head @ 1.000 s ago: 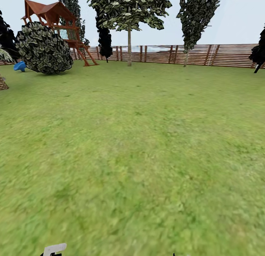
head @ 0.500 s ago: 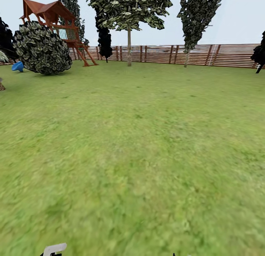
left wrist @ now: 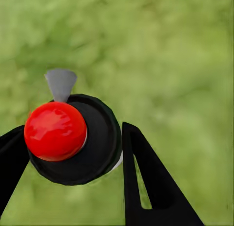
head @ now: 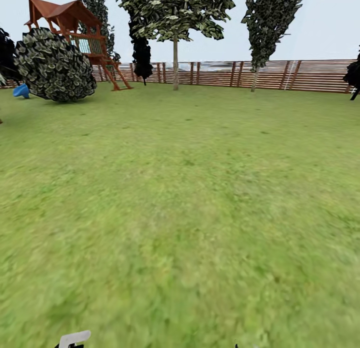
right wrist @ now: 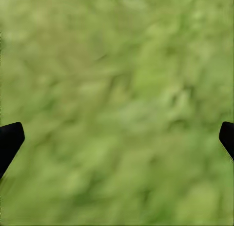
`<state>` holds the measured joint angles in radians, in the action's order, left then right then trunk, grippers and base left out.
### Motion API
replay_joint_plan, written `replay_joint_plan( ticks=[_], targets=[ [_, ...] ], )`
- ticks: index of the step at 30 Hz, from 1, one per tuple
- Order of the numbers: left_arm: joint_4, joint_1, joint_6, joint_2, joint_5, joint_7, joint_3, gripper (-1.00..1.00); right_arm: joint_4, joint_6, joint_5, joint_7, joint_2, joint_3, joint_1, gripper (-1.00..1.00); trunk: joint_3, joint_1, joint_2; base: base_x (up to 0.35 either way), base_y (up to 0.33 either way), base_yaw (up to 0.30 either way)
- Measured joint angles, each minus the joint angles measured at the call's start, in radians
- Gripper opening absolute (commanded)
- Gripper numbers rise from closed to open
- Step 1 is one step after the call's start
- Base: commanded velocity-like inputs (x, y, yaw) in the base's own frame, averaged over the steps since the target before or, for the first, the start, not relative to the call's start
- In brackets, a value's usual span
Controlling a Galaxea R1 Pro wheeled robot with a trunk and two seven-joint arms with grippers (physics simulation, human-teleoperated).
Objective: In the garden, pick up the pesticide atomizer on the floor and spray pesticide onto both trees until each tree trunk is fully covered.
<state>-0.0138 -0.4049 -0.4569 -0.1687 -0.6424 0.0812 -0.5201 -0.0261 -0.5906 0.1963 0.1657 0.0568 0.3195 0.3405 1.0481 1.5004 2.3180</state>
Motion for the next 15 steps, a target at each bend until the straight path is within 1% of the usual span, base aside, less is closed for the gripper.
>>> replay_joint_plan(
  ticks=[15],
  targets=[
    [0.0,0.0,0.001,0.001,0.001,0.0,0.0,-1.0,0.0,0.0,0.0,0.0,0.0,0.0,0.0,1.0,0.0,0.0,0.0,0.339,0.0,0.0]
  ],
)
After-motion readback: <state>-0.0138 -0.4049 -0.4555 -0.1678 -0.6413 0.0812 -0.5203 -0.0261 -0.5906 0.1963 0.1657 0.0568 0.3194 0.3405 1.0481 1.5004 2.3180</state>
